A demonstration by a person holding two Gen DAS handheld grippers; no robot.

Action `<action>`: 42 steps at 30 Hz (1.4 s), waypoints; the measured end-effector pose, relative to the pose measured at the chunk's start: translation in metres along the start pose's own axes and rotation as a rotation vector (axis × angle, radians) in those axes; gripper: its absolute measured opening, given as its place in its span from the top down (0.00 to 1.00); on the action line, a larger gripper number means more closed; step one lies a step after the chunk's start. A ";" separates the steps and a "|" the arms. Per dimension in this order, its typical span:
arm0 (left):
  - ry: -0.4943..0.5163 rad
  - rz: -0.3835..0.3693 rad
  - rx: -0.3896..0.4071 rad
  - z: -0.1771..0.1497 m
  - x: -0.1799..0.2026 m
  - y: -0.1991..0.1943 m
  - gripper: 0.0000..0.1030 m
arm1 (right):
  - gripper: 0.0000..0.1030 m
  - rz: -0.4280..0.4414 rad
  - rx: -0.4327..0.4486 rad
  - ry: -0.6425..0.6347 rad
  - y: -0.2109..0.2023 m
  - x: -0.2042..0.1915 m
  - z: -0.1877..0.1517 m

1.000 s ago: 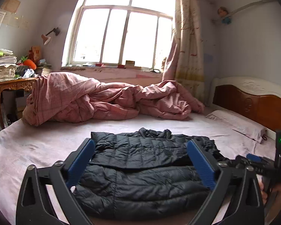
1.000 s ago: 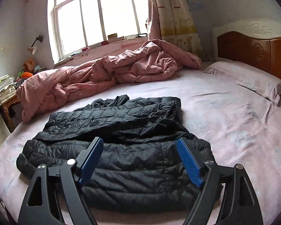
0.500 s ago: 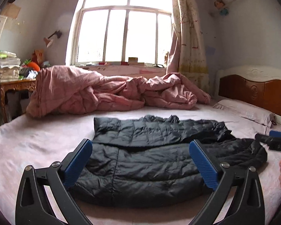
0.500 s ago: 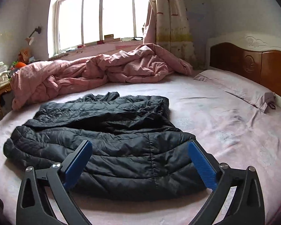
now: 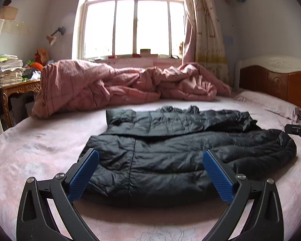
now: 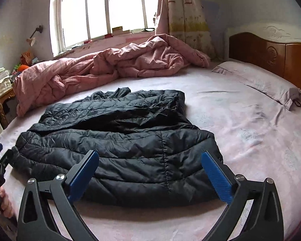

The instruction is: Fold large clothes

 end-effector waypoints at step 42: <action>0.363 0.168 -0.448 -0.048 0.016 0.050 0.06 | 0.00 -0.112 -0.056 -0.476 0.024 -0.090 -0.061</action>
Point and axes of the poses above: each gripper's, at about its wrist camera, not at the fingertips, and y roughly the way its jaws point, x to its right, z to its top, the point moved 5 cm from there along y, roughly the way its jaws point, and after that the axes turned 14 degrees about -z, right-handed, at the moved point
